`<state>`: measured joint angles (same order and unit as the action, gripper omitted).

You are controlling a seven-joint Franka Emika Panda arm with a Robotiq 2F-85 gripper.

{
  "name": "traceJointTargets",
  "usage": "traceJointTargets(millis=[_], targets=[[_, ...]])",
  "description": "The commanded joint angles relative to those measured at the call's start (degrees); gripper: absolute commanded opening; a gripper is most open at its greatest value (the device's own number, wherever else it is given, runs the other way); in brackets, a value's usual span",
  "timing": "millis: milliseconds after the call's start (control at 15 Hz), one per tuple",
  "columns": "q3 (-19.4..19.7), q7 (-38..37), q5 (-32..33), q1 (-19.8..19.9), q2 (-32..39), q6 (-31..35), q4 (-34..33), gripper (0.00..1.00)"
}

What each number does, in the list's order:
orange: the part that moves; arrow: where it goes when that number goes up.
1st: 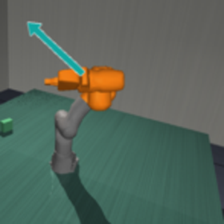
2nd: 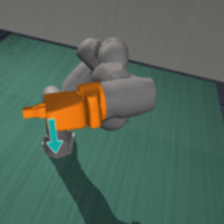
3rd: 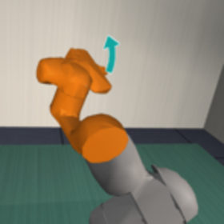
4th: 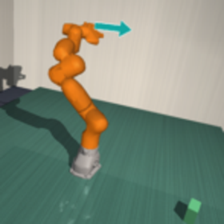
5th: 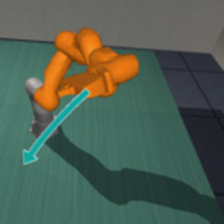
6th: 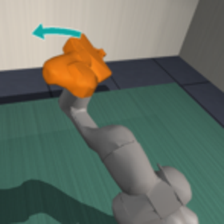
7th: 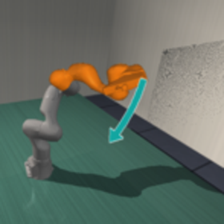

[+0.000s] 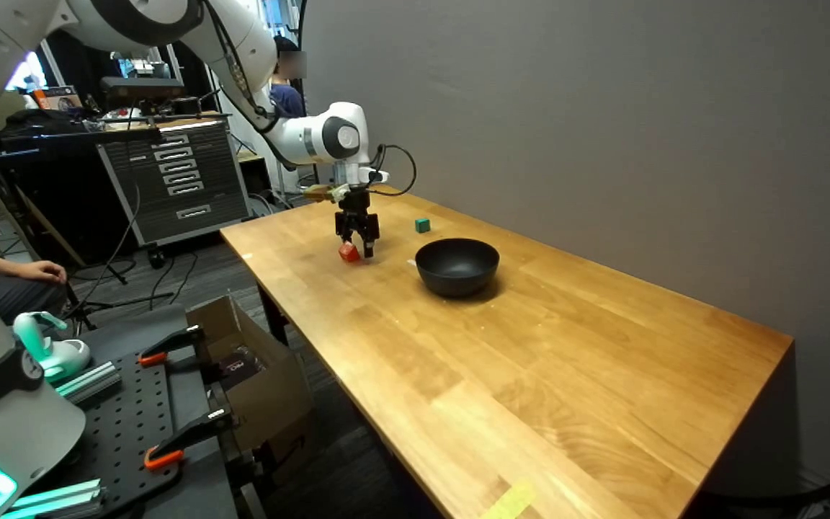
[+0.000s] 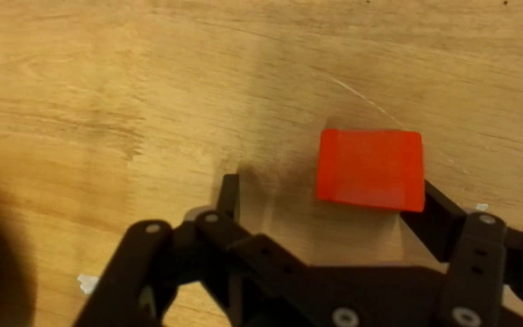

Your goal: Pick the two blocks and put them in the bowl

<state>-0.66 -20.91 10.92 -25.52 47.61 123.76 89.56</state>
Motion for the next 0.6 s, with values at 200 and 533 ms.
traceJointTargets(millis=[200,533], targets=[[-0.23,-1.08,1.2,0.12,-4.54,-3.75,3.42,0.33],[4.46,-7.99,8.0,-0.33,-13.77,-0.32,11.08,0.21]])
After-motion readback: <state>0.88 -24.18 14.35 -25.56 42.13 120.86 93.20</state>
